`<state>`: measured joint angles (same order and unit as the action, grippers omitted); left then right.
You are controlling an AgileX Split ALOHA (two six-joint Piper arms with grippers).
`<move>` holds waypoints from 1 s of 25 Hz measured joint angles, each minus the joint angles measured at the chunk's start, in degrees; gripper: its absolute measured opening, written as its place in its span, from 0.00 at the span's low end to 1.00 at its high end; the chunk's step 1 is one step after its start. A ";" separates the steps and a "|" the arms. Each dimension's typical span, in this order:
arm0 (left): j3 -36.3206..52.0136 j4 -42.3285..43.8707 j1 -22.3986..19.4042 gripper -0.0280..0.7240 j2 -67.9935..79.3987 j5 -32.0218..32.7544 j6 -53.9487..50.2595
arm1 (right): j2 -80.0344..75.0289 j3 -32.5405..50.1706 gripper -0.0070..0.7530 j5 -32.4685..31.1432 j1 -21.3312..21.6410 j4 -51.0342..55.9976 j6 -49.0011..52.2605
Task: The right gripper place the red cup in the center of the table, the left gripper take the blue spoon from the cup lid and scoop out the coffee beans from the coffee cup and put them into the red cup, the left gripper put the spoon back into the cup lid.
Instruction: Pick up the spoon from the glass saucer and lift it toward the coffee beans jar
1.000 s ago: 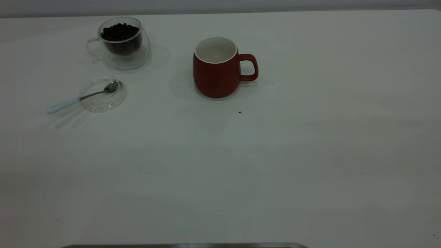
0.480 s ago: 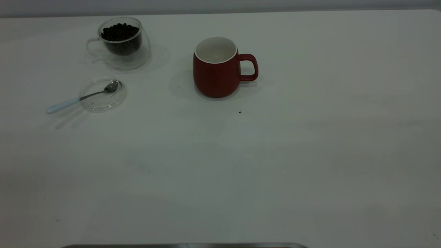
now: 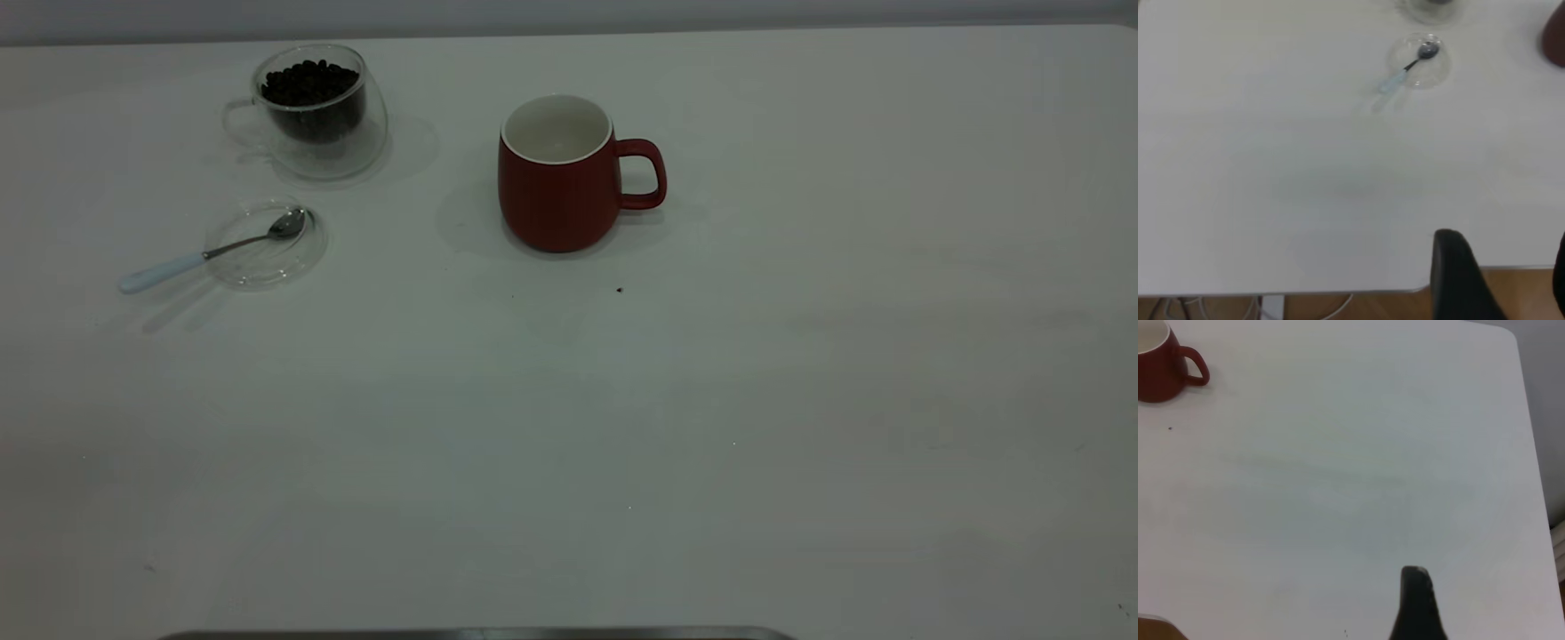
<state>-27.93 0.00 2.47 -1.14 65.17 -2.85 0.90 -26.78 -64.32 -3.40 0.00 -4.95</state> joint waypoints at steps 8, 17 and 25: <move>-9.14 8.77 0.00 0.52 7.51 -4.06 -2.96 | 0.00 0.00 0.78 -0.05 0.00 0.00 0.00; -27.94 21.71 0.00 0.25 38.24 -4.09 -11.32 | 0.00 0.00 0.78 -0.11 0.00 0.00 0.00; -41.21 38.10 -0.19 0.07 60.19 -2.99 -16.16 | 0.00 0.00 0.78 -0.11 0.00 0.00 -0.01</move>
<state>-69.14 38.10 2.28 59.05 62.18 -19.01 0.90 -26.78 -64.43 -3.40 0.00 -4.97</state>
